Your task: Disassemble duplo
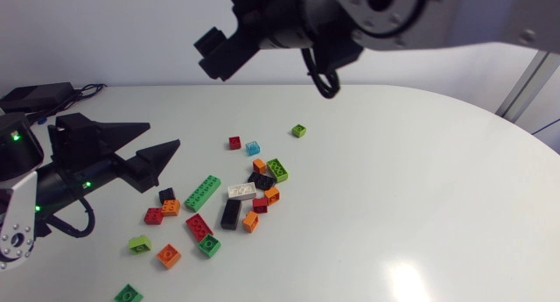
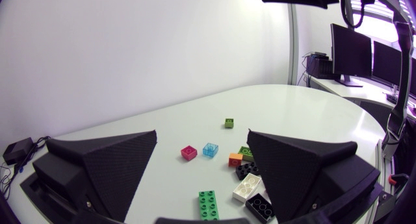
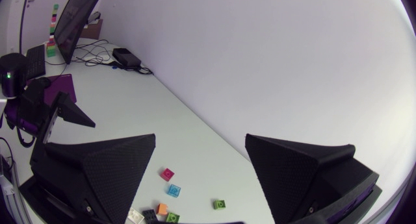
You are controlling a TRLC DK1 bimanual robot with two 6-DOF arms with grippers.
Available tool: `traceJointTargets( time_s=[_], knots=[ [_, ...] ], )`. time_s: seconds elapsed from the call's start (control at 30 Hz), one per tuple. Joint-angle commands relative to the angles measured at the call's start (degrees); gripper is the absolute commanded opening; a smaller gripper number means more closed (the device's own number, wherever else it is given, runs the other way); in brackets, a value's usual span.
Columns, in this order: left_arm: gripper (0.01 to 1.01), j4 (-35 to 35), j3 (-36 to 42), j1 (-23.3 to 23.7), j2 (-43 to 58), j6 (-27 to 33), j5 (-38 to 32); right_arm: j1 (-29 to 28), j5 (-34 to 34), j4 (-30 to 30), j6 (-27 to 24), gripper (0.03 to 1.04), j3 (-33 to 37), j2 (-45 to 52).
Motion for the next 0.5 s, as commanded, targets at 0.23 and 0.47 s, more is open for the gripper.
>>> traceJointTargets(
  time_s=[0.23, 0.47],
  knots=[
    [0.984, 4.4, -5.1, 2.0, -5.0, 0.1, 0.9, -16.3, -2.8, 5.6, 0.9, 1.00, -24.9, -16.6],
    [0.984, 5.4, -8.8, 3.5, -8.3, 4.0, -3.7, -26.4, -6.0, 8.7, 1.6, 1.00, -44.5, -28.8]
  ],
)
